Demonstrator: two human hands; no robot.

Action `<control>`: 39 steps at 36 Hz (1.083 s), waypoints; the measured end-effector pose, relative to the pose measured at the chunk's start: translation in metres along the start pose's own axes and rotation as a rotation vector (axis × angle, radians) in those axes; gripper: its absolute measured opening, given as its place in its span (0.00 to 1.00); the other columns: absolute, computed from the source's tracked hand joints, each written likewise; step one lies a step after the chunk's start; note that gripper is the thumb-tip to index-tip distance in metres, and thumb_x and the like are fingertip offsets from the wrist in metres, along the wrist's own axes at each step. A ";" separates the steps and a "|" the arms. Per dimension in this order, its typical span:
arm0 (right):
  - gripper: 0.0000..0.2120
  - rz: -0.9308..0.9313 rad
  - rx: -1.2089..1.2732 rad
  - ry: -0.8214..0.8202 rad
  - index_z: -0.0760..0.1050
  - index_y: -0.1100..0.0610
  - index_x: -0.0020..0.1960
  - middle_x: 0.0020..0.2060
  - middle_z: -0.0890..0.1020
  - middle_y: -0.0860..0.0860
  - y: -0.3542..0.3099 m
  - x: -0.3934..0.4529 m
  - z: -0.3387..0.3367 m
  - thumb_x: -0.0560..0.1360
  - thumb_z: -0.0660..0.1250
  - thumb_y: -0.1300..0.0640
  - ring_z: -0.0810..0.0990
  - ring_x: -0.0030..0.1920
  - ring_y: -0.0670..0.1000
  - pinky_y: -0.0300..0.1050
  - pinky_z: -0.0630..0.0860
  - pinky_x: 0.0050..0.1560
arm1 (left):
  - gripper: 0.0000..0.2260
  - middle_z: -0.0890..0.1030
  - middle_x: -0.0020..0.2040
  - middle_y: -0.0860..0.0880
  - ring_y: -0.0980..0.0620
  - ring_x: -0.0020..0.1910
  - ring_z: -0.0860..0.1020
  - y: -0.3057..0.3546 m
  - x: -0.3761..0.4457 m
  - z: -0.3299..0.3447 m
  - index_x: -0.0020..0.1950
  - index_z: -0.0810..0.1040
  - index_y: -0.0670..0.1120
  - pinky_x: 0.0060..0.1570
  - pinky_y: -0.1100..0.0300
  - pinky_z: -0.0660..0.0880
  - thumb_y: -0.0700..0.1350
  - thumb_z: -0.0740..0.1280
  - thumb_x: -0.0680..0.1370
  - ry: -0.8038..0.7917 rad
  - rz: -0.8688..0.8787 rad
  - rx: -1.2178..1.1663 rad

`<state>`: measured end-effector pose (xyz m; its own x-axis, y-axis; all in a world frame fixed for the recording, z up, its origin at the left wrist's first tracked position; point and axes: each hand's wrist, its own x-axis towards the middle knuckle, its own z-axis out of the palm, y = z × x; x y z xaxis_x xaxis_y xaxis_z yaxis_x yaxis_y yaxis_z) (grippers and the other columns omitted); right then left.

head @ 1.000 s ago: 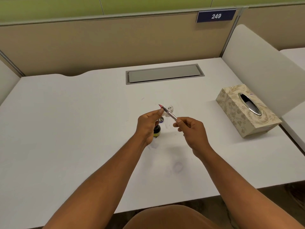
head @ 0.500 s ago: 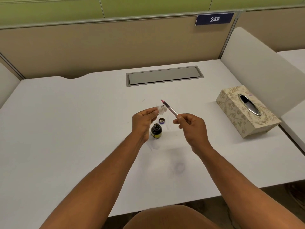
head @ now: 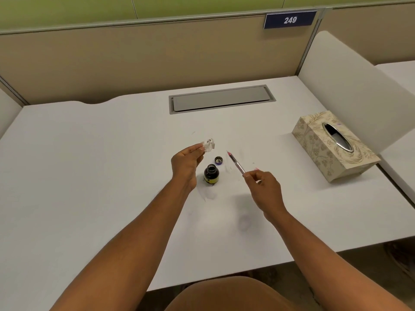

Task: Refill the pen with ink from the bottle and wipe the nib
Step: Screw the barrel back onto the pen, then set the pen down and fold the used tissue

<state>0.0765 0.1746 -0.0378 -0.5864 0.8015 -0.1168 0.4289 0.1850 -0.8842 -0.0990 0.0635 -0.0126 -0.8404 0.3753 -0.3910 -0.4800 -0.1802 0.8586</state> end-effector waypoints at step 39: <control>0.09 0.069 -0.519 0.030 0.80 0.52 0.51 0.43 0.82 0.47 0.059 -0.015 0.020 0.75 0.67 0.49 0.79 0.45 0.52 0.46 0.75 0.43 | 0.06 0.85 0.47 0.47 0.51 0.45 0.83 -0.003 -0.021 -0.027 0.47 0.84 0.44 0.52 0.61 0.78 0.34 0.73 0.75 -0.066 -0.048 0.050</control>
<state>0.0972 0.1623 -0.0972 -0.5282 0.8363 -0.1470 0.7544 0.3827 -0.5332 -0.0867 0.0313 -0.0155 -0.7975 0.4422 -0.4105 -0.5045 -0.1155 0.8556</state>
